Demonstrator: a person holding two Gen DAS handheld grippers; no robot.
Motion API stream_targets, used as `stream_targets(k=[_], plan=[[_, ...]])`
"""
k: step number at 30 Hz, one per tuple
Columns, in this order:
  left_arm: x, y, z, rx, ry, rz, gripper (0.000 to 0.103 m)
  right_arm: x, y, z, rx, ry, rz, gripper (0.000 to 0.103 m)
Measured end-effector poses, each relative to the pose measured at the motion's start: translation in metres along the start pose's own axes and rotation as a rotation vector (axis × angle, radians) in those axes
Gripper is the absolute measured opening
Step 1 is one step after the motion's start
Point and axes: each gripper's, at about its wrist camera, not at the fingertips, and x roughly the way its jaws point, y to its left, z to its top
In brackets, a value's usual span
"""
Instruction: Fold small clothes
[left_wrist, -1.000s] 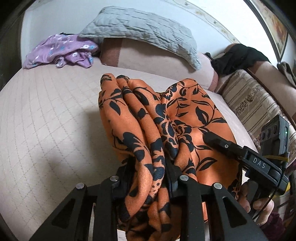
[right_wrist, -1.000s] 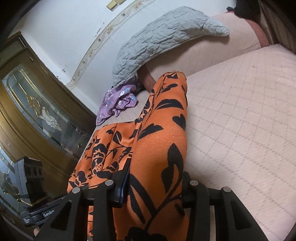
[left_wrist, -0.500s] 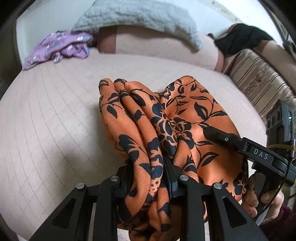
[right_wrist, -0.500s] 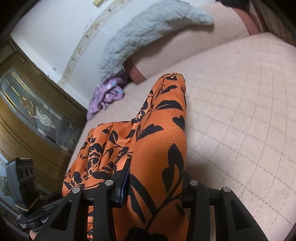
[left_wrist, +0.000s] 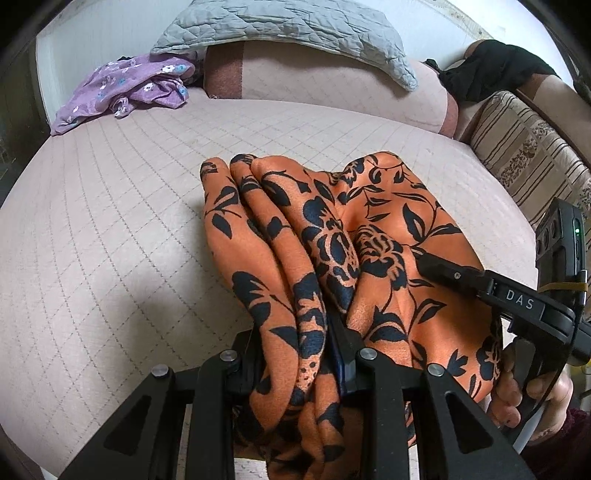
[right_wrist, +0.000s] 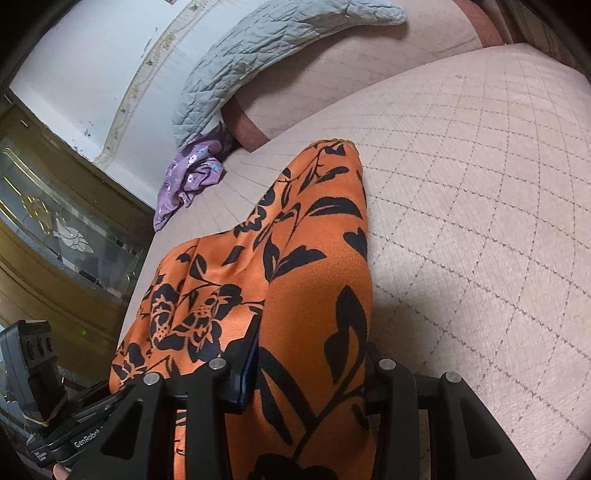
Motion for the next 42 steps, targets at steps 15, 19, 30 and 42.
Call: stream_targets(k=[15, 19, 30, 42], plan=[[0.018, 0.006, -0.002, 0.02, 0.023, 0.099, 0.046, 0.005, -0.003, -0.002, 0.025, 0.015, -0.026, 0.049], [0.019, 0.005, -0.004, 0.034, 0.006, 0.13, 0.053, 0.004, -0.002, -0.004, 0.029, 0.011, -0.06, 0.057], [-0.007, 0.003, -0.013, 0.026, -0.053, 0.219, 0.068, -0.051, 0.021, -0.01, -0.064, -0.125, -0.191, 0.061], [-0.028, -0.014, -0.043, 0.044, -0.097, 0.308, 0.08, -0.069, 0.053, -0.044, -0.164, -0.039, -0.066, 0.037]])
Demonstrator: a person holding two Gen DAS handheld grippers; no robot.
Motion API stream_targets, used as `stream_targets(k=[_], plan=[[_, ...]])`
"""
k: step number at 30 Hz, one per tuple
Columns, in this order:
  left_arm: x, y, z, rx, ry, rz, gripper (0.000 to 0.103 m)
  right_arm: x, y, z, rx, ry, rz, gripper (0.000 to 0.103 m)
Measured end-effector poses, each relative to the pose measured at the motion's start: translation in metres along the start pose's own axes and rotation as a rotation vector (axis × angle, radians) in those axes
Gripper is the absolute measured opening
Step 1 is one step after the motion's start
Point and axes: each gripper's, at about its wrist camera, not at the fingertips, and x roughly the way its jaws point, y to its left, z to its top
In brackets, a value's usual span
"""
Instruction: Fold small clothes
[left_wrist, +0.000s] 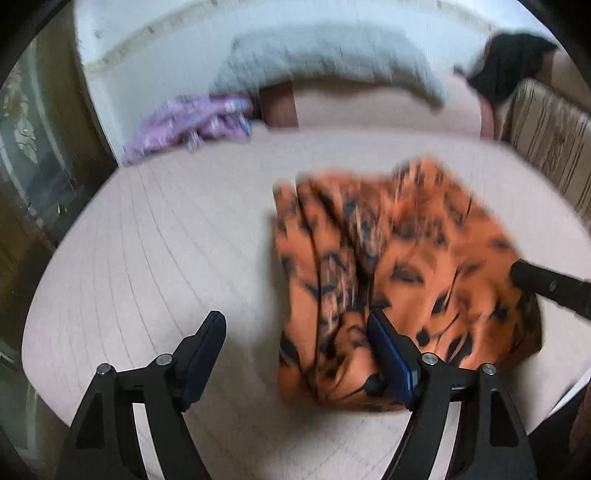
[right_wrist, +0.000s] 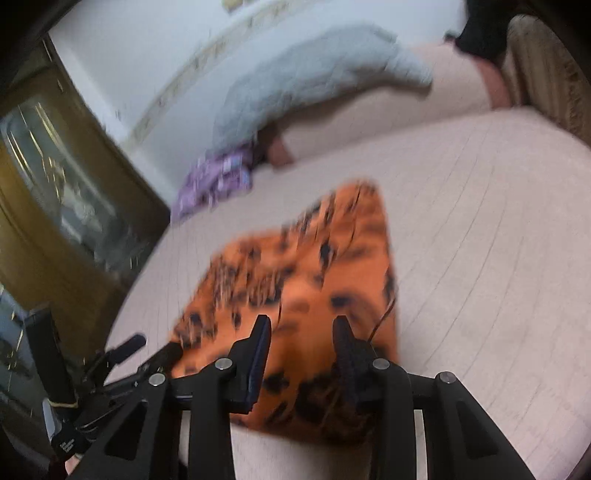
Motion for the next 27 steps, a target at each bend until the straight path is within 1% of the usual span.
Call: stream_targets(k=[1, 2, 3, 4, 6, 7, 8, 10, 12, 14, 16, 18, 19, 20, 21, 22, 25, 27], plan=[[0.009, -0.002, -0.002, 0.016, 0.034, 0.008, 0.08, 0.014, 0.001, -0.004, -0.012, 0.067, -0.012, 0.038], [0.014, -0.002, -0.003, 0.025, 0.055, 0.008, 0.08, 0.023, 0.003, -0.008, -0.031, 0.104, -0.027, 0.038], [0.014, 0.0, -0.001, 0.017, 0.057, -0.004, 0.08, 0.025, 0.006, -0.009, -0.049, 0.106, -0.042, 0.036], [0.013, 0.004, 0.003, 0.001, 0.064, -0.026, 0.08, 0.025, 0.009, -0.008, -0.068, 0.1, -0.048, 0.036], [0.014, 0.013, 0.009, -0.034, 0.078, -0.06, 0.08, 0.022, 0.01, -0.003, -0.056, 0.097, -0.028, 0.036], [0.013, 0.017, 0.013, -0.05, 0.08, -0.07, 0.08, 0.019, 0.008, 0.001, -0.037, 0.079, -0.012, 0.036], [0.011, 0.023, 0.021, -0.078, 0.072, -0.085, 0.08, 0.016, 0.006, 0.007, -0.022, 0.051, -0.005, 0.036], [0.008, 0.027, 0.032, -0.1, 0.046, -0.093, 0.08, 0.011, 0.006, 0.018, -0.014, 0.002, 0.001, 0.036], [0.011, 0.027, 0.053, -0.1, 0.028, -0.074, 0.08, 0.011, 0.007, 0.033, -0.016, -0.041, -0.003, 0.036], [0.022, 0.023, 0.074, -0.084, 0.03, -0.041, 0.08, 0.019, 0.005, 0.052, -0.001, -0.058, -0.018, 0.036], [0.041, 0.014, 0.092, -0.058, 0.056, -0.019, 0.08, 0.033, -0.007, 0.062, 0.05, -0.04, -0.012, 0.036], [0.064, 0.006, 0.1, -0.037, 0.117, -0.001, 0.08, 0.06, -0.021, 0.067, 0.125, 0.024, -0.016, 0.037], [0.073, 0.003, 0.101, -0.031, 0.142, 0.005, 0.08, 0.071, -0.026, 0.066, 0.149, 0.056, -0.012, 0.037], [0.087, -0.001, 0.099, -0.019, 0.189, 0.014, 0.08, 0.081, -0.03, 0.066, 0.164, 0.081, -0.018, 0.037], [0.094, -0.002, 0.097, -0.016, 0.212, 0.019, 0.08, 0.087, -0.031, 0.065, 0.168, 0.085, -0.03, 0.037], [0.096, 0.0, 0.096, -0.021, 0.216, 0.017, 0.08, 0.087, -0.029, 0.065, 0.163, 0.077, -0.033, 0.037], [0.079, 0.008, 0.088, -0.047, 0.182, -0.01, 0.08, 0.074, -0.02, 0.065, 0.13, 0.05, -0.023, 0.037], [0.061, 0.014, 0.078, -0.063, 0.152, -0.001, 0.08, 0.06, -0.013, 0.06, 0.095, 0.031, -0.027, 0.04]])
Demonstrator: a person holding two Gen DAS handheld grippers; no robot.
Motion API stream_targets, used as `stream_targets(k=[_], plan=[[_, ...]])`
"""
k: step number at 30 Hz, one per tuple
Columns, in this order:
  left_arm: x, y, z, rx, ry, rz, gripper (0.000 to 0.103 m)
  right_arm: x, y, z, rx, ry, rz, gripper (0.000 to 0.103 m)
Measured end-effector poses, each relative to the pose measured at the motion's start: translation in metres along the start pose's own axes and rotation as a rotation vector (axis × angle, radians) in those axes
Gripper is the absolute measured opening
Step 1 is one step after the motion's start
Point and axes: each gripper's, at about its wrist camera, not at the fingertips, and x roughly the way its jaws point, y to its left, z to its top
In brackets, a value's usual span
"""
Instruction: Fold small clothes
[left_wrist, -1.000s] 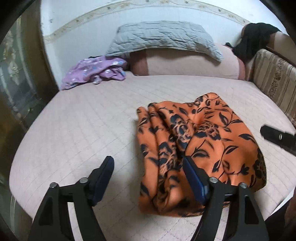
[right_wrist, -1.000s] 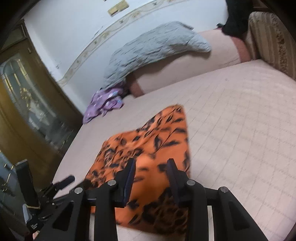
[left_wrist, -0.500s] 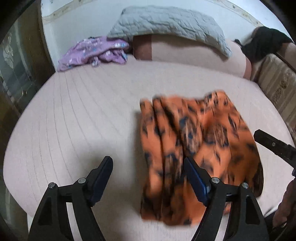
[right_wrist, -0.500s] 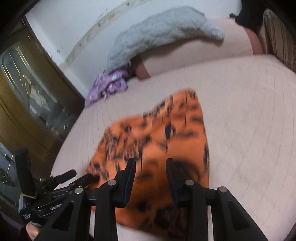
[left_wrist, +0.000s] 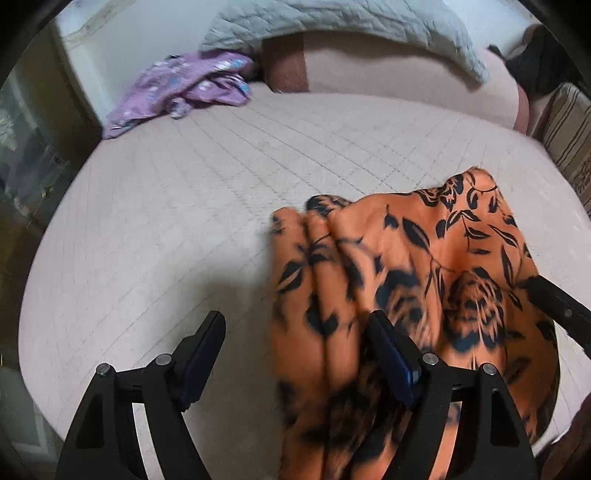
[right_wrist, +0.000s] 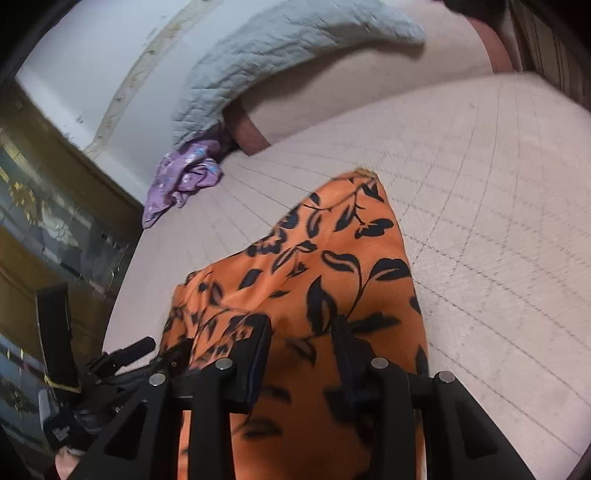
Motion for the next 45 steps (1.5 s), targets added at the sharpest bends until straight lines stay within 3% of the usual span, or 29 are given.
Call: stream_targets(k=[7, 11, 13, 18, 22, 23, 24, 26, 35, 45], plan=[[-0.031, 0.0, -0.064, 0.039, -0.052, 0.022, 0.08, -0.053, 0.015, -0.042, -0.054, -0.044, 0.039, 0.039], [-0.037, 0.001, -0.064, 0.029, -0.023, 0.024, 0.08, -0.036, 0.008, -0.075, -0.064, 0.093, -0.032, 0.037], [-0.059, 0.009, -0.055, -0.004, -0.08, 0.017, 0.08, -0.051, 0.014, -0.075, -0.08, 0.059, -0.028, 0.037], [-0.131, 0.012, -0.045, -0.015, -0.263, 0.091, 0.083, -0.105, 0.021, -0.071, -0.079, -0.095, 0.029, 0.039], [-0.179, 0.013, -0.044, -0.031, -0.38, 0.139, 0.093, -0.145, 0.031, -0.069, -0.106, -0.192, 0.0, 0.04], [-0.191, 0.012, -0.046, -0.028, -0.414, 0.153, 0.093, -0.155, 0.035, -0.068, -0.116, -0.214, -0.002, 0.044], [-0.201, 0.012, -0.046, -0.025, -0.438, 0.164, 0.093, -0.163, 0.036, -0.065, -0.118, -0.227, -0.002, 0.06], [-0.223, 0.007, -0.052, -0.022, -0.477, 0.189, 0.101, -0.184, 0.044, -0.065, -0.124, -0.28, 0.013, 0.066], [-0.279, 0.014, -0.063, -0.058, -0.571, 0.186, 0.103, -0.229, 0.08, -0.068, -0.206, -0.375, -0.005, 0.066], [-0.292, 0.023, -0.07, -0.086, -0.6, 0.183, 0.103, -0.249, 0.086, -0.077, -0.225, -0.428, -0.035, 0.067]])
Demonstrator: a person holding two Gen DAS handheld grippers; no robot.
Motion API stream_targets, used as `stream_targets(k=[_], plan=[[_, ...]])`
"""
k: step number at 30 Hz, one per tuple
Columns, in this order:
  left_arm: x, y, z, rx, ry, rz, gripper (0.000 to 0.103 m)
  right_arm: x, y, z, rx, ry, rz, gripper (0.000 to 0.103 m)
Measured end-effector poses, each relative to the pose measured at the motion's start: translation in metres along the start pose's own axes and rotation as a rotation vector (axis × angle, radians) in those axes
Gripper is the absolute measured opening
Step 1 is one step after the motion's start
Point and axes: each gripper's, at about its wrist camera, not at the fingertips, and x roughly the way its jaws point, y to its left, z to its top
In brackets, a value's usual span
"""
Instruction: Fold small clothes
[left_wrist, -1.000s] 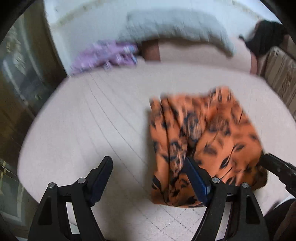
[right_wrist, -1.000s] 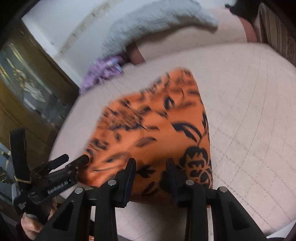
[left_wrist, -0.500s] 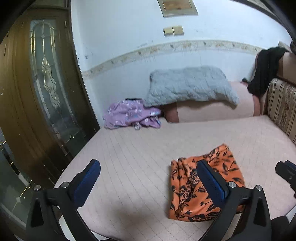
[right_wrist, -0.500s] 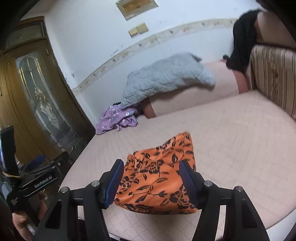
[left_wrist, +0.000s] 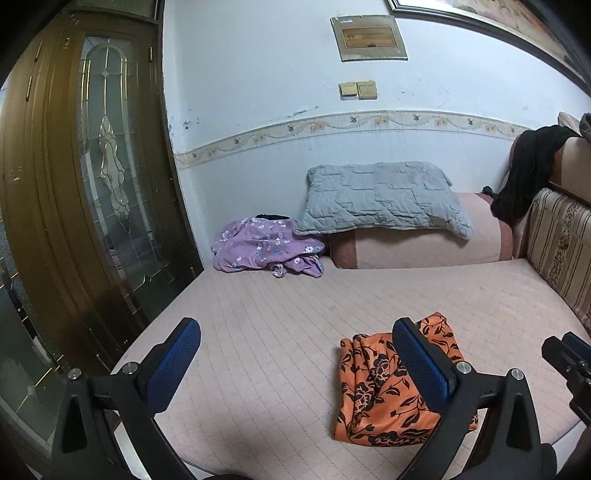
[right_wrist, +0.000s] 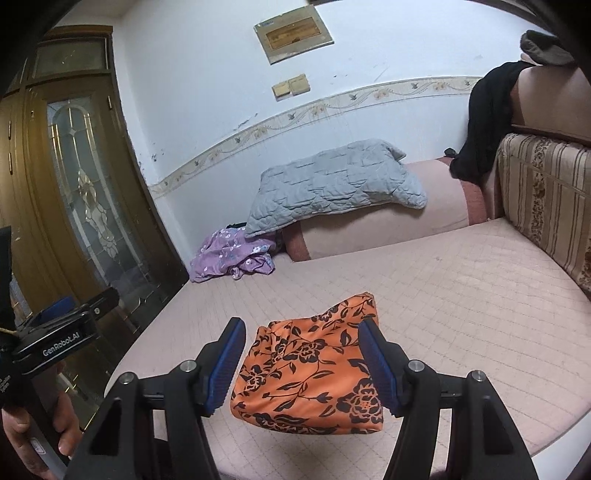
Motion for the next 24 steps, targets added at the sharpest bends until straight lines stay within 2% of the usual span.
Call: stream_targets(k=[24], plan=[[0.011, 0.002, -0.014, -0.004, 0.068, -0.021, 0.103, 0.003, -0.014, -0.01, 0.003, 0.004, -0.076, 0.068]])
